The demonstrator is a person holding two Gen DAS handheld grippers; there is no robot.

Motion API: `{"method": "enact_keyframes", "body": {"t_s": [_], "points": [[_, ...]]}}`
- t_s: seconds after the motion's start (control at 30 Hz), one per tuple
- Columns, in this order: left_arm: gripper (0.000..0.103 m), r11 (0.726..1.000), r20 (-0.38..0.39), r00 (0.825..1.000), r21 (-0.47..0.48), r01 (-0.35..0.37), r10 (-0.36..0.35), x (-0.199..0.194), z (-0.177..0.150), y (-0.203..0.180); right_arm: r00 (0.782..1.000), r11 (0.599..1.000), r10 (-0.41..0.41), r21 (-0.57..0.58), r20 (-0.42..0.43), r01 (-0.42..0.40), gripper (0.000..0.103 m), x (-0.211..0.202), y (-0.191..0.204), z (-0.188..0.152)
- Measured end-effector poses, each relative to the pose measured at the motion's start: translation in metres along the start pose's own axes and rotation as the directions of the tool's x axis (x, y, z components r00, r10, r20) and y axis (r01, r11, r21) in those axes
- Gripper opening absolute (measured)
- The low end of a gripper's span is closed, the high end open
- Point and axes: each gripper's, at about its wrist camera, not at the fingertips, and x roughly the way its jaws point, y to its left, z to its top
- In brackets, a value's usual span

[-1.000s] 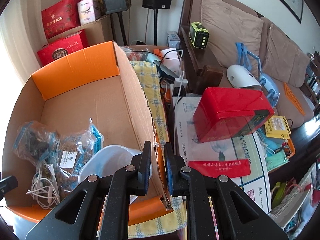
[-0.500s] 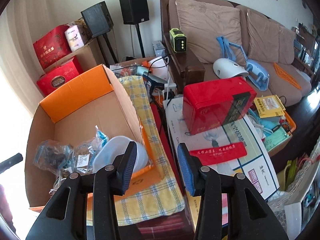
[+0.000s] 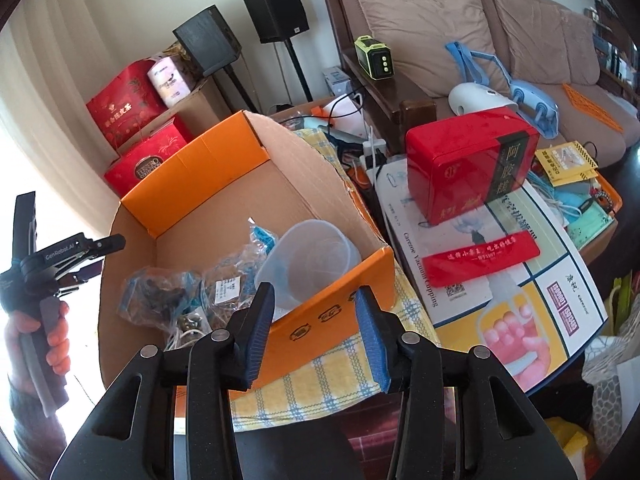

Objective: Organize objects

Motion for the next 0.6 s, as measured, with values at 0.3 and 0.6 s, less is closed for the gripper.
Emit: {"method": "enact_keyframes", "body": {"t_s": [0.3,0.6], "points": [[0.024,0.998,-0.043,0.998,0.039,-0.043,0.045,0.019,-0.007,-0.011,1.000,0.999,-0.019,0.027,-0.001,0.019,0.047,0.004,0.003,-0.001],[0.021,0.995,-0.015,0.997,0.055,-0.080,0.081,0.006,-0.022,-0.016,0.999,0.999,-0.040,0.003,0.013,0.040,0.044,0.011,-0.006,0.007]]}}
